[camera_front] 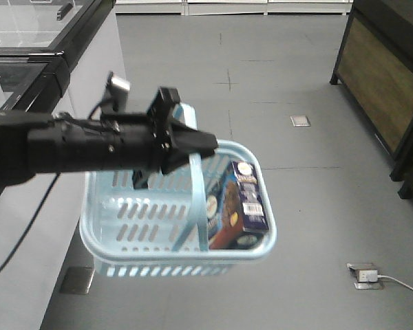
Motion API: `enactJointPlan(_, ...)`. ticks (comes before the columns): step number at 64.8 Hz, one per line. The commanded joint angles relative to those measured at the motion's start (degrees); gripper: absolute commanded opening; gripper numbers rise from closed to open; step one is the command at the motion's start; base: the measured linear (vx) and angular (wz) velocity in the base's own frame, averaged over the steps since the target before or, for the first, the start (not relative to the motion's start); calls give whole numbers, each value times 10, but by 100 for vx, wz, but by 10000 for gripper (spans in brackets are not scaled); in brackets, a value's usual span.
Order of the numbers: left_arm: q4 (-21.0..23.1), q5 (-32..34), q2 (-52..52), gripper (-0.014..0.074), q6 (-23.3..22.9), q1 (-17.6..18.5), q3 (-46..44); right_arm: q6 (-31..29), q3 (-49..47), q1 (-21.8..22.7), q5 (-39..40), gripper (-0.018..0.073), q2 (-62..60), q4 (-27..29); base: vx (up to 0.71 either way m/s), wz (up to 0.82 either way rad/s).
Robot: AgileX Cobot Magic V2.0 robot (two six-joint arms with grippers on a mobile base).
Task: Left arm holds basket, right arm returns cookies
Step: 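Lower the held basket in front of the robot with the left arm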
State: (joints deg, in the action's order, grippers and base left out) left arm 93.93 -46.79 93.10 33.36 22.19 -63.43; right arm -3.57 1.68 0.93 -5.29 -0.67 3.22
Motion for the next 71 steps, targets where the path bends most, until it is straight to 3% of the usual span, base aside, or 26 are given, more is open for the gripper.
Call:
enactJointPlan(1,58,-32,-28,-8,36,39,28,1,0,0,44,-8,-6,-2,0,0)
enactJointPlan(11,58,-20,-34,-8,65,83,76,1,0,0,44,-8,-6,-2,0,0)
enactJointPlan(29,58,46,-49,-8,58,157,129,1,0,0,44,-8,-6,-2,0,0)
enactJointPlan(42,58,69,-50,-8,39,162,127,1,0,0,44,-8,-6,-2,0,0)
enactJointPlan(55,58,92,-50,-8,-28,162,127,1,0,0,44,-8,-6,-2,0,0)
enactJointPlan(71,55,90,-50,-8,-30,162,129,1,0,0,44,-8,-6,-2,0,0)
